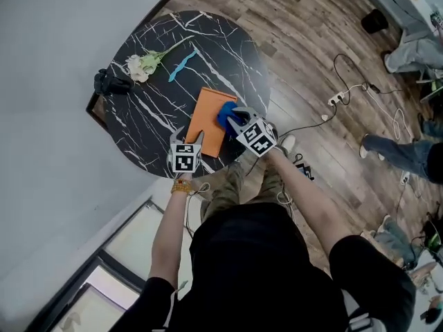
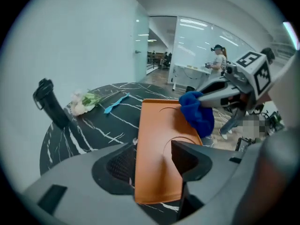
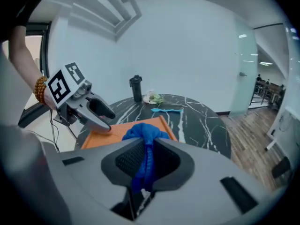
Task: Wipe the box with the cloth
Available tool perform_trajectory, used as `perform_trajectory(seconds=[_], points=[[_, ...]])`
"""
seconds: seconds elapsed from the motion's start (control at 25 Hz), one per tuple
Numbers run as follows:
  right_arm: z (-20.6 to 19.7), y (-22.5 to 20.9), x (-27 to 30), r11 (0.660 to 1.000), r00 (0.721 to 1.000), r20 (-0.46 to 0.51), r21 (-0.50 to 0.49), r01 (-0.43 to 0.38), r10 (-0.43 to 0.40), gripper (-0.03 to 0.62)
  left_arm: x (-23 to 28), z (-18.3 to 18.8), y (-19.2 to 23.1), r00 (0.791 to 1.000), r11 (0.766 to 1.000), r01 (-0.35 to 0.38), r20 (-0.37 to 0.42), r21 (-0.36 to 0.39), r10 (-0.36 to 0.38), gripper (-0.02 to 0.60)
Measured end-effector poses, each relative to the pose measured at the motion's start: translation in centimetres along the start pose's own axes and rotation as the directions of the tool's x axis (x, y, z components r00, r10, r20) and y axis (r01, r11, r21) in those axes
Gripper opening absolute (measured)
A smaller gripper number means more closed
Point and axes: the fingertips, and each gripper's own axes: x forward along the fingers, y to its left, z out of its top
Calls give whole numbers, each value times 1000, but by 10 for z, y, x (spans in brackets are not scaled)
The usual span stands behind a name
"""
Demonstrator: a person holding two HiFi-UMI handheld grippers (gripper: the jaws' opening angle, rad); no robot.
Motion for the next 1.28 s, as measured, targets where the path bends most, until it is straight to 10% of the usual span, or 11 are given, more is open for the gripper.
perform_trajectory(seconds=[0.32,0.76,1.0,1.28], points=[[-15,-46,25,962,987,-68,223,155,-144,149,41,18,-12,981,980,96,-181,174,-64,268],[-48,34,20,720,995,-28,688,93,-101,114,43,14,-11,964,973,118,-258,199,-65,267],[-32,-49,39,578,980,56,813,66,-190,149,43,14,-20,944,935,176,-321,309,-71,216],[-33,-23,38,603,990,68,797,22,-125,140,47,18,-19,951,942,163,-301,294,-70,216]])
